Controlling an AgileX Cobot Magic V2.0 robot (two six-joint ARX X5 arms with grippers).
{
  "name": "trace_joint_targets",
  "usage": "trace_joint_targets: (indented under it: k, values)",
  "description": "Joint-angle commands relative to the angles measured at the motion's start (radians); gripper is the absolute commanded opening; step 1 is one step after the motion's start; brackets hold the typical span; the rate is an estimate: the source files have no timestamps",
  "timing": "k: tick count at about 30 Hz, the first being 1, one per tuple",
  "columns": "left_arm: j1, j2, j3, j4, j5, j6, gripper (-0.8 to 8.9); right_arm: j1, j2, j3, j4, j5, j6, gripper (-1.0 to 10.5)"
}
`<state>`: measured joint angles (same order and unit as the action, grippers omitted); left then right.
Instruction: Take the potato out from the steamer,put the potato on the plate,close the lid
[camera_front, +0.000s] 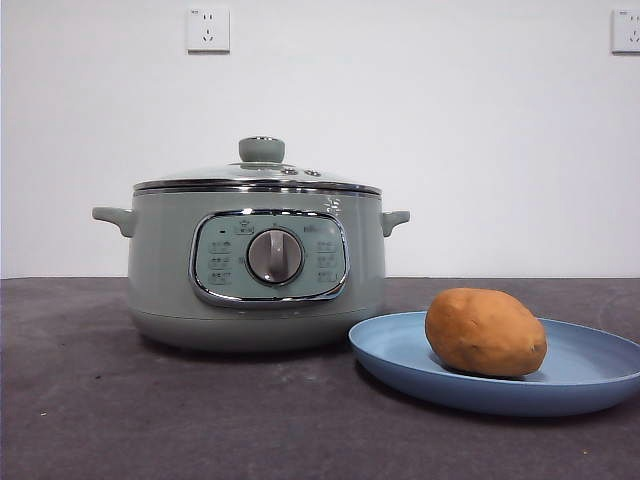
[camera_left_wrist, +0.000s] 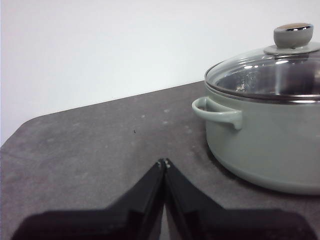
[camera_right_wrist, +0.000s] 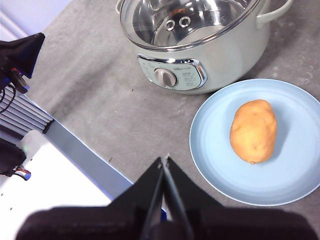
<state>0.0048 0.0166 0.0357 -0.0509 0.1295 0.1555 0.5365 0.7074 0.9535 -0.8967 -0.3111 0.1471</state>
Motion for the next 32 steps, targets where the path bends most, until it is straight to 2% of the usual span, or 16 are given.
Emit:
trace_joint_targets:
  k: [1,21,32]
  values:
    - [0.003,-0.015,-0.031,0.002,0.001,-0.009,-0.04,0.001,-0.002,0.002,0.004,0.002,0.009,0.0]
    - [0.003,-0.015,-0.033,-0.122,0.002,-0.018,-0.04,0.001,-0.002,0.002,0.004,0.003,0.009,0.0]
    - [0.003,-0.015,-0.033,-0.122,0.002,-0.018,-0.04,0.001,-0.002,0.002,0.004,0.003,0.009,0.0]
